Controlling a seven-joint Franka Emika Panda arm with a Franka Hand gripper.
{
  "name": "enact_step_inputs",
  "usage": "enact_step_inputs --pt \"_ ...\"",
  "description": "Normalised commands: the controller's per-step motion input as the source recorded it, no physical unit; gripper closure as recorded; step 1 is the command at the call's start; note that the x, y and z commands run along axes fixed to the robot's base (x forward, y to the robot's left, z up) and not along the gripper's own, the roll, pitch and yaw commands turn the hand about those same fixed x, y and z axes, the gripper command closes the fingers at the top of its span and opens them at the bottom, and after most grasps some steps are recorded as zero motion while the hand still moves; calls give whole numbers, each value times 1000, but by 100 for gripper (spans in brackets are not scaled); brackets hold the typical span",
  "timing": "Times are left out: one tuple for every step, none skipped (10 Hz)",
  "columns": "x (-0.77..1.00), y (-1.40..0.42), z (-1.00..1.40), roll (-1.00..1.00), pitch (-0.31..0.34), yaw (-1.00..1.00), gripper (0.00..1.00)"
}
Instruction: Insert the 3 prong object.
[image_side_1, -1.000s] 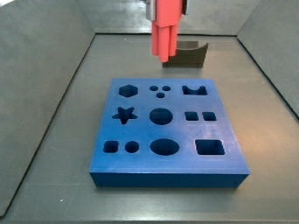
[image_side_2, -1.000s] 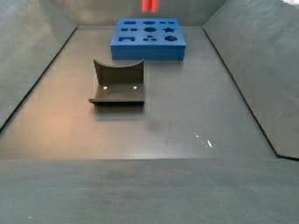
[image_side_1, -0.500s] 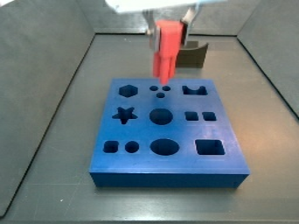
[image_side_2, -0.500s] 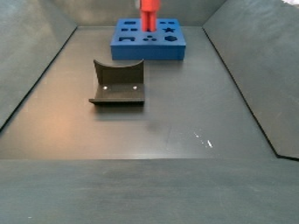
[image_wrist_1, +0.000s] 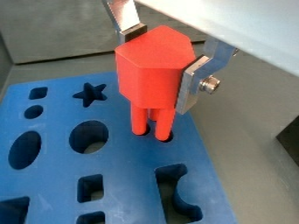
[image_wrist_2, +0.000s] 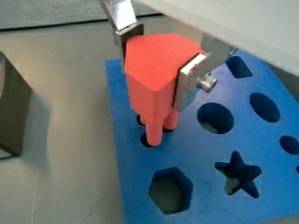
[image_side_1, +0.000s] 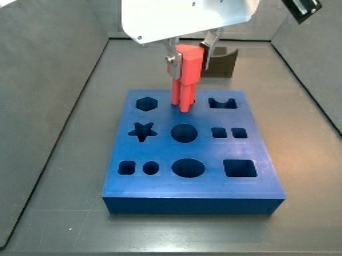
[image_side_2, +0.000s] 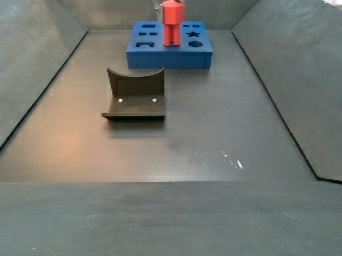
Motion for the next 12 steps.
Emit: enact_step_inputs --pt "-69 94 -297 50 73 -523 100" --pt "0 74 -311 73 74 -480 100" --pt "0 0 -383 99 44 -271 100" --pt "0 0 -569 99 0 9 100" --pt "57 -6 -614 137 0 83 100" --pt "129 -34 -637 181 0 183 100" --pt "117 -26 -634 197 0 217 100" --pt "49 -43 -654 229 -4 143 100" --pt "0 -100 -694 301 -33 0 100" --pt "0 -129 -743 294 -83 0 100" --pt "0 -131 -780 264 -110 0 100" --pt "-14 -134 -771 237 -137 -11 100"
